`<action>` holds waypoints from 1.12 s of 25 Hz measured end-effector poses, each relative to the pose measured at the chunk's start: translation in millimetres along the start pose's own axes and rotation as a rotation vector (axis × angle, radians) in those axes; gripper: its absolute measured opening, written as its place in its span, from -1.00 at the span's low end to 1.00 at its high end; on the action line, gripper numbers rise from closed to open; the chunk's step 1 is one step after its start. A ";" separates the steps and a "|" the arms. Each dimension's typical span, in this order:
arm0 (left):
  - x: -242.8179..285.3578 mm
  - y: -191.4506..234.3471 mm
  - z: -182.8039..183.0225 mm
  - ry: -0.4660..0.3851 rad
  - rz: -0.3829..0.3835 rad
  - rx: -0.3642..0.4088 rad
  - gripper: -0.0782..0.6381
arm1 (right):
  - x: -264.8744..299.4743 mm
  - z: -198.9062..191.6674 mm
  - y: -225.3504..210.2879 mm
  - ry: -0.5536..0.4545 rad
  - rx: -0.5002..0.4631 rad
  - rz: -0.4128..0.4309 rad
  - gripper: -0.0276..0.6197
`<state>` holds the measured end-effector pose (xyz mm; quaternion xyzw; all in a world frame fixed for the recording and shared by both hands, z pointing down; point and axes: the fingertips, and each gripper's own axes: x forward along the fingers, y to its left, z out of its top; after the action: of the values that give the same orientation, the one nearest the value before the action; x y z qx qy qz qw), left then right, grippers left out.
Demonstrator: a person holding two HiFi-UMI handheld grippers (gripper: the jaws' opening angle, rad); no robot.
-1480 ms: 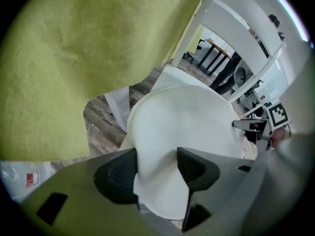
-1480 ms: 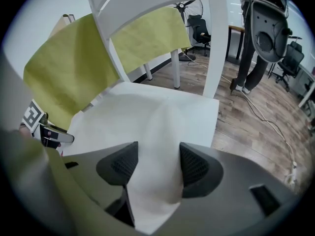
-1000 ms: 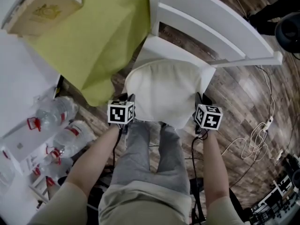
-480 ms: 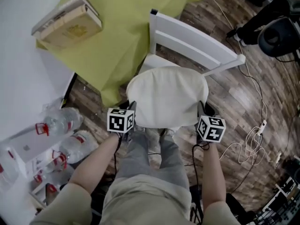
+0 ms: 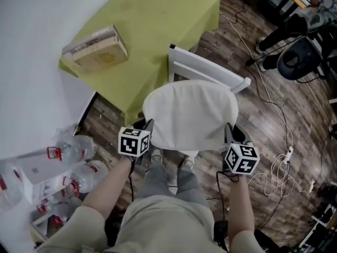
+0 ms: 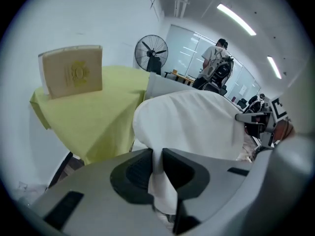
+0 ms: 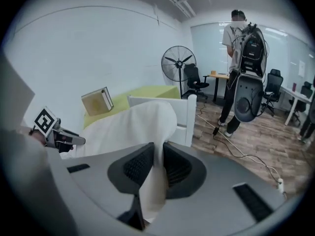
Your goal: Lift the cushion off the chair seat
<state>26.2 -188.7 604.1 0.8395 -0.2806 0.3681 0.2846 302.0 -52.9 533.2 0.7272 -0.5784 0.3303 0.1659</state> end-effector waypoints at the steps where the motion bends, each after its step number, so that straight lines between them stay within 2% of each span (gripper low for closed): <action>1: -9.6 -3.6 8.5 -0.015 -0.003 0.012 -0.58 | -8.9 8.8 1.3 -0.018 -0.005 0.002 -0.68; 8: -76.3 -22.2 62.0 -0.133 -0.004 0.081 -0.58 | -63.3 64.3 14.7 -0.146 -0.022 0.017 -0.68; 15: -131.1 -35.3 102.6 -0.240 0.003 0.122 -0.58 | -115.8 106.8 32.6 -0.279 -0.081 -0.001 -0.68; 22: -181.1 -48.8 134.1 -0.335 0.003 0.199 -0.58 | -164.7 135.0 48.4 -0.394 -0.090 -0.007 -0.68; 28: -214.8 -59.8 157.2 -0.405 0.009 0.232 -0.58 | -204.7 156.3 62.2 -0.486 -0.086 -0.008 -0.68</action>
<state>16.1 -199.5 331.6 0.9220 -0.2917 0.2234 0.1225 264.9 -17.7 273.3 0.7799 -0.6119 0.1199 0.0542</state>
